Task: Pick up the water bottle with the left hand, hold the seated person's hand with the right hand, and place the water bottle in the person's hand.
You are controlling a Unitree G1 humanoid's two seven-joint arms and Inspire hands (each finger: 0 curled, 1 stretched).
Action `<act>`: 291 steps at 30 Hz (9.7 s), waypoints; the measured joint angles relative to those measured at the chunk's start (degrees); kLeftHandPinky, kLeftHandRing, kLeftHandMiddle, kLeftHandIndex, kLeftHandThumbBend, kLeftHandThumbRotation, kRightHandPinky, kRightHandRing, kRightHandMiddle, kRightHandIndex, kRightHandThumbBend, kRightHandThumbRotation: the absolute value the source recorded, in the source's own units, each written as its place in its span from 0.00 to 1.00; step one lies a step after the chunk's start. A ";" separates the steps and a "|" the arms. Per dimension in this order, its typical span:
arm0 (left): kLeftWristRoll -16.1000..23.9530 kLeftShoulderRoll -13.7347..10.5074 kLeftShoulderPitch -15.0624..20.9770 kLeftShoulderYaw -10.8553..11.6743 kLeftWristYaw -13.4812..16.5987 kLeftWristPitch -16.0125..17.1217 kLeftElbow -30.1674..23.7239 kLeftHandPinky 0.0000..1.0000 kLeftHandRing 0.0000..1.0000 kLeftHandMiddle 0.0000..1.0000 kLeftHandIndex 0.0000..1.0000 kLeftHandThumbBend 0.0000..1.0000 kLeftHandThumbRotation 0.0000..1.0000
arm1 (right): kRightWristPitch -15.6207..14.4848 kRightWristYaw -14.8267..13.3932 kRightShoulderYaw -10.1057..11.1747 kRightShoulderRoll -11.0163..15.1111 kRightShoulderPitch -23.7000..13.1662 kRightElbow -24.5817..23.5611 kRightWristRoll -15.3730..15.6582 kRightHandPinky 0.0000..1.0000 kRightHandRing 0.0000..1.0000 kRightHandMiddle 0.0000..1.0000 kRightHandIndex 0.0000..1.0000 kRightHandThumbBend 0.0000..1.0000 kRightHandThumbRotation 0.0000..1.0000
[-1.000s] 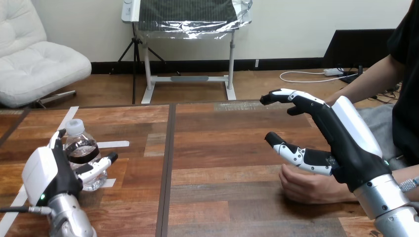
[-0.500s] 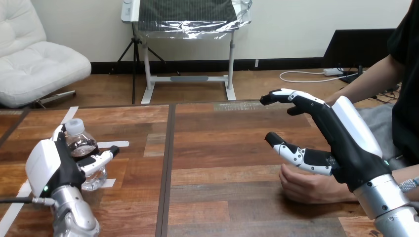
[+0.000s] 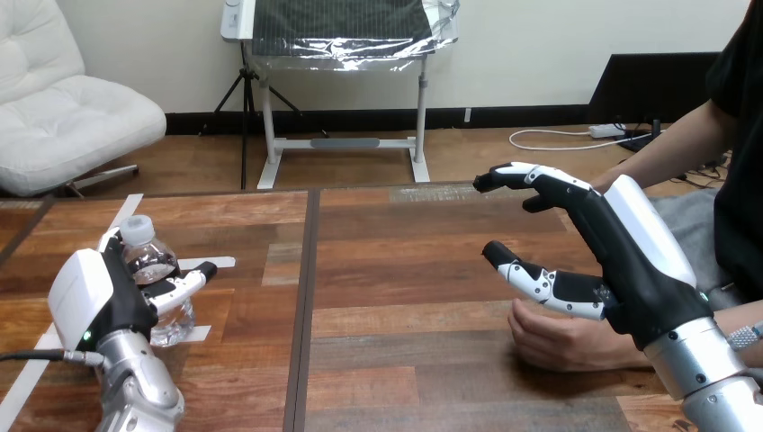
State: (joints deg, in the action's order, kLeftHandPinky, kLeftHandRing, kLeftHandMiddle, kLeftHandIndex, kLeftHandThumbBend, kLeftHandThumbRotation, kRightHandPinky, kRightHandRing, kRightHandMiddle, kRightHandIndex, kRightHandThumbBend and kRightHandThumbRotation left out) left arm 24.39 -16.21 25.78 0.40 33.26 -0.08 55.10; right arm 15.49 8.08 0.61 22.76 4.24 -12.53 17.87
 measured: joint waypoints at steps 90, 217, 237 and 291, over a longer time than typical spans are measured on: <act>-10.91 2.48 -2.35 0.28 0.71 21.52 5.85 0.38 0.42 0.47 0.50 0.66 0.00 | -0.13 0.91 2.45 0.14 1.05 -0.02 -0.63 0.72 0.80 0.77 0.71 0.44 0.03; -17.76 16.34 -28.66 -1.75 -26.80 21.03 -61.33 0.45 0.43 0.45 0.50 0.63 0.00 | -15.72 26.50 1.76 29.94 -16.33 18.72 8.17 0.76 0.91 0.93 0.88 0.84 0.11; -17.97 16.54 -28.74 -1.40 -27.47 20.87 -61.33 0.45 0.43 0.45 0.50 0.63 0.00 | -13.13 27.66 -8.12 31.03 -22.35 32.25 18.26 0.79 0.91 0.93 0.89 0.78 0.06; -18.27 16.54 -28.76 0.48 -28.13 20.37 -61.33 0.46 0.43 0.45 0.49 0.63 0.00 | 1.65 21.45 -23.07 26.99 -36.87 54.18 27.04 0.84 0.88 0.89 0.84 0.76 0.00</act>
State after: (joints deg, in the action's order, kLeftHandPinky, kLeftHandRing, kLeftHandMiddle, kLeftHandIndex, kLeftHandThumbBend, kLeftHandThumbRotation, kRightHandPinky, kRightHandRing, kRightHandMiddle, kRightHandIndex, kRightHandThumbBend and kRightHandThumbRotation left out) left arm 6.13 0.33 -2.98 0.88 5.13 20.28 -6.23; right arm 17.14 29.53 -22.46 49.75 -32.63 41.66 44.91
